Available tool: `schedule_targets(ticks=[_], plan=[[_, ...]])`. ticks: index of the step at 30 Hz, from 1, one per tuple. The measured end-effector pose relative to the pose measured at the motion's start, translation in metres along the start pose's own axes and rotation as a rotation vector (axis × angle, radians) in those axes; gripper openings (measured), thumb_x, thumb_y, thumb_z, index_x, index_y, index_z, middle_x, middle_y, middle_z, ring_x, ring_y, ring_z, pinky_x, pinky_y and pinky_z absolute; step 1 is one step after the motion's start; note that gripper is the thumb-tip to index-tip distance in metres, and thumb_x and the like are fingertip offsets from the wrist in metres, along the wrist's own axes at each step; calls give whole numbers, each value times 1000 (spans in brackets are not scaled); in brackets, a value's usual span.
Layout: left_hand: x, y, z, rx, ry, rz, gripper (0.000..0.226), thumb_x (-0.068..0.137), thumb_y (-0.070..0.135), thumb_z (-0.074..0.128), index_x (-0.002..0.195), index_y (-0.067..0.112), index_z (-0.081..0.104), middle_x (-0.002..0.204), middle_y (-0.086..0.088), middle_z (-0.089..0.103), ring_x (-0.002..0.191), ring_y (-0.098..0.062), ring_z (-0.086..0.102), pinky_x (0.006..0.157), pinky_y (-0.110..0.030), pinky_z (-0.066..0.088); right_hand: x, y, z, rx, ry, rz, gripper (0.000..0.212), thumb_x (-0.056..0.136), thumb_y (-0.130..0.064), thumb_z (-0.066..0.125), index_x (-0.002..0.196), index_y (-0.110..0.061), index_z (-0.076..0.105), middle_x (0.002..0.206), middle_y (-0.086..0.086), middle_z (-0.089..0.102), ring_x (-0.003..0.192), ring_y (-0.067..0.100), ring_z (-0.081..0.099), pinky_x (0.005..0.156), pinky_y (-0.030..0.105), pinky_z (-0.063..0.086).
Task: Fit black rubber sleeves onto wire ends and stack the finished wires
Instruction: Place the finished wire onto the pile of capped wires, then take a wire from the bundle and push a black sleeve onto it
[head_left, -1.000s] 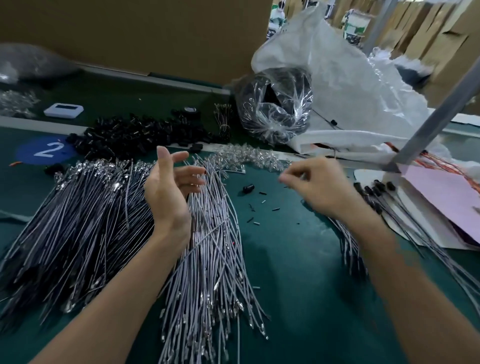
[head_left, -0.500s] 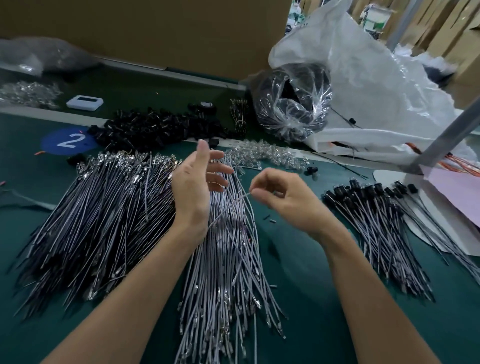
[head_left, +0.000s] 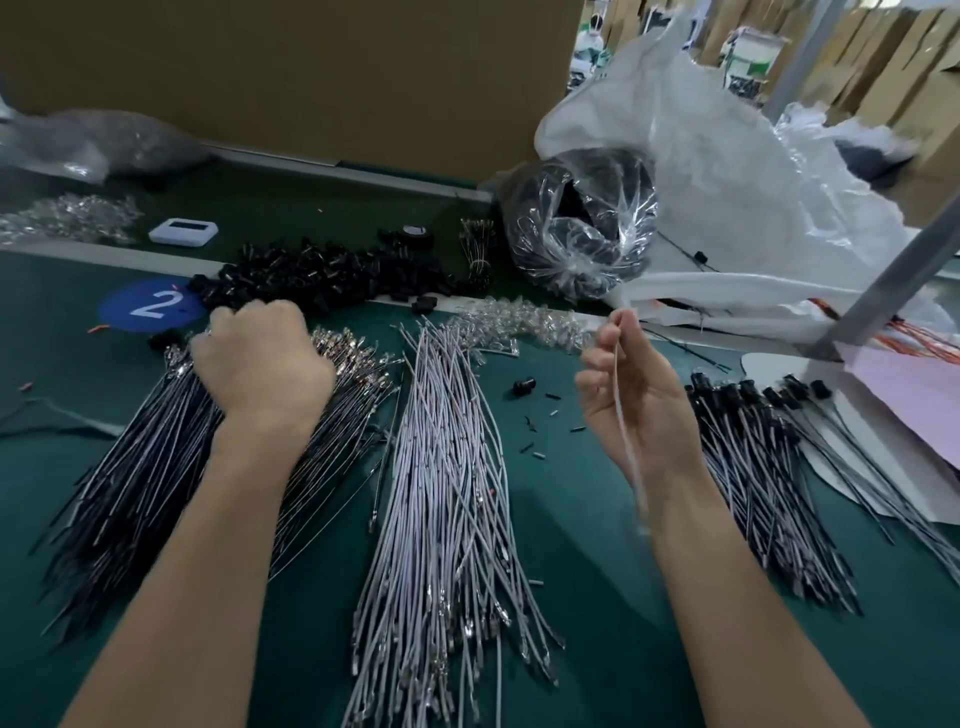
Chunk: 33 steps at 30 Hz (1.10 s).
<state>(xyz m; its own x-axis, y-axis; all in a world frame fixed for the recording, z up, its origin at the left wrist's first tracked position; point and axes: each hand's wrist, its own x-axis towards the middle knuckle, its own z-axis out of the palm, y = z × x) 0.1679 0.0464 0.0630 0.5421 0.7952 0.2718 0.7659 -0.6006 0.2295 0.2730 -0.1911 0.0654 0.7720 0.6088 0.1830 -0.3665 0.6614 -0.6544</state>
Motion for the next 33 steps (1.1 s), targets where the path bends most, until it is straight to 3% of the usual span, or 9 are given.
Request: schedule_targets(ticks=[2,6,9,12,16,19,21,26,33], plan=[[3,-2,0,9,-73,-1,19,85,24,73,101,14,71,93,-14,67,101,-36,58,83,-40,47,1,1,-1,6,17,-1,21,87,-18,53,78,-13,72,69,-2,63,53,5,56,50,14,48],[3,1,4,-25,-55,17,10,84,17,69,93,15,74,85,-13,68,91,-35,61,83,-40,48,2,4,-3,-116,58,6,16,82,-17,57,75,-13,72,66,-1,64,52,6,54,49,16,46],[4,1,6,32,-59,27,20,84,34,74,95,17,74,87,-12,68,95,-33,60,88,-41,45,3,6,-3,-195,55,34,15,82,-15,58,76,-12,71,65,0,66,52,7,56,49,16,47],[1,5,5,-49,-34,153,25,80,46,77,92,24,76,98,-7,67,105,-31,54,85,-41,44,3,8,-3,-259,50,55,17,82,-14,59,73,-14,73,65,0,67,52,7,58,50,17,48],[-6,14,5,-151,-224,210,11,78,31,82,86,26,77,86,-1,66,105,-25,56,82,-36,47,3,10,-4,-322,32,76,17,82,-14,60,73,-15,74,66,1,67,54,8,58,52,17,48],[-7,15,9,-220,-206,166,11,82,13,76,81,24,77,82,-1,71,83,-25,65,66,-31,49,3,12,-3,-376,32,99,12,80,-16,64,71,-17,72,66,1,66,53,6,55,51,16,44],[-8,15,10,-258,-177,154,12,83,12,75,78,24,75,80,-1,70,76,-24,62,61,-30,45,2,12,-3,-394,34,102,15,81,-17,64,67,-18,71,67,1,65,50,4,51,48,14,41],[-7,18,12,-193,-198,182,13,85,20,75,97,25,75,96,-3,71,88,-27,63,67,-31,42,0,10,1,-411,48,101,21,83,-17,63,64,-20,70,67,0,64,46,3,49,46,10,42],[-8,18,9,-305,-149,185,17,82,9,72,80,26,75,84,0,71,73,-23,58,63,-31,45,0,10,1,-447,65,115,17,80,-21,66,63,-21,70,68,0,63,47,4,47,46,11,42]])
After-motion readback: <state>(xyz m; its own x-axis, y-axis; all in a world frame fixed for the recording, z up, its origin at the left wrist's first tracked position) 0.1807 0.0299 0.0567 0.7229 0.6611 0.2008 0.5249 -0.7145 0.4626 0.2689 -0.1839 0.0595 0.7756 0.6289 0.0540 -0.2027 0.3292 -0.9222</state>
